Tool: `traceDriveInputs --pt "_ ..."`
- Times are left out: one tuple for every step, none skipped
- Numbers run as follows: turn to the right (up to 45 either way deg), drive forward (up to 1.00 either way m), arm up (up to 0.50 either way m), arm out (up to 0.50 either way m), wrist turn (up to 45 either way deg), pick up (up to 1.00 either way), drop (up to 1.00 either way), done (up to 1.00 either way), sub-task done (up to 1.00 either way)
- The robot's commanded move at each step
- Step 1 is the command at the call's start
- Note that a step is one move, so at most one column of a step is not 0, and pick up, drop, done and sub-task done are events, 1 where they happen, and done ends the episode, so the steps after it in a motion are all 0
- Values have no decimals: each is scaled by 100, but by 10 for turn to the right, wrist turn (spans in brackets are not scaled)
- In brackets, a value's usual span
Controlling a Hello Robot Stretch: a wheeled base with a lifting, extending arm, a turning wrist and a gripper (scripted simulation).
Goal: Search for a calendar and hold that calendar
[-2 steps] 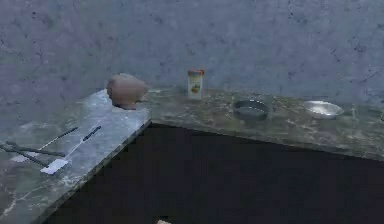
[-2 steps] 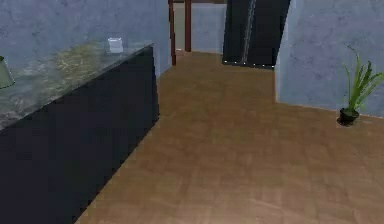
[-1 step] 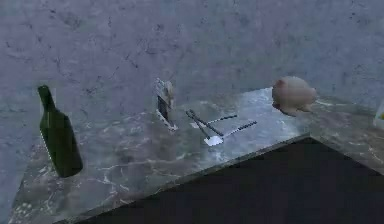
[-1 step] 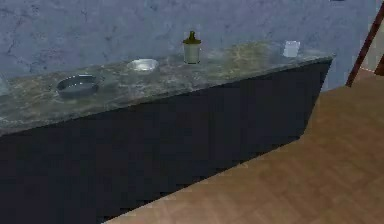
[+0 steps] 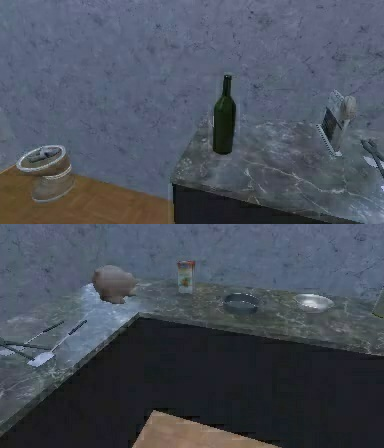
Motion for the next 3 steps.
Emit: traceDriveInputs --pt "-450 0 0 0 0 0 0 0 0" --pt "450 0 0 0 0 0 0 0 0" --pt "450 0 0 0 0 0 0 0 0"
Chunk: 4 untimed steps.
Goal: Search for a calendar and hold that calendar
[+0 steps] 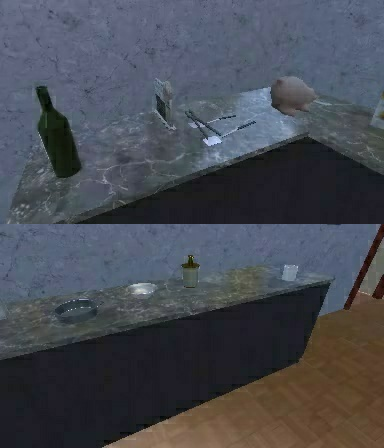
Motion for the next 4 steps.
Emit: traceDriveInputs --pt "120 0 0 0 0 0 0 0 0" --pt "0 35 0 0 0 0 0 0 0" --pt "-450 0 0 0 0 0 0 0 0" --pt "-450 0 0 0 0 0 0 0 0"
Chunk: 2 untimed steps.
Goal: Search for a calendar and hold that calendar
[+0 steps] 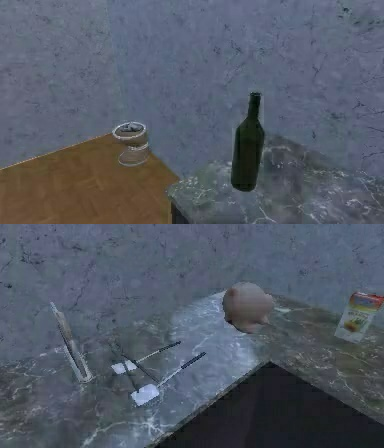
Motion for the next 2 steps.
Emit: traceDriveInputs --pt "-270 0 0 0 0 0 0 0 0" --pt "0 0 50 0 0 0 0 0 0"
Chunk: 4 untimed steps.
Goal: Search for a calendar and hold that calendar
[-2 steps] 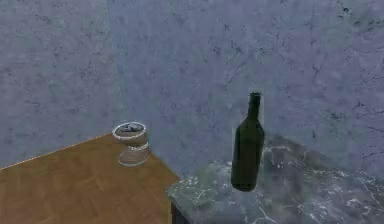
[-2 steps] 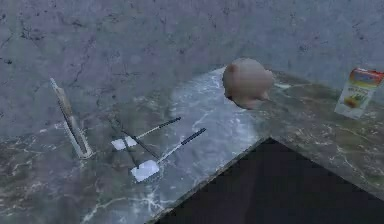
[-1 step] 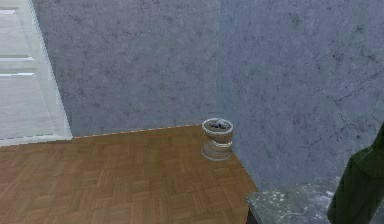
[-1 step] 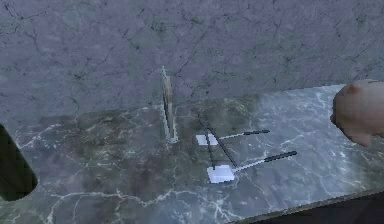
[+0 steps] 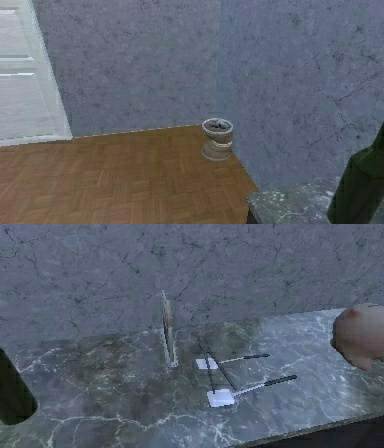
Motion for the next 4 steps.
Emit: traceDriveInputs --pt "0 0 38 0 0 0 0 0 0" --pt "0 0 0 28 0 0 0 0 0" --pt "0 0 0 0 450 0 0 0 0" --pt "0 0 0 0 450 0 0 0 0"
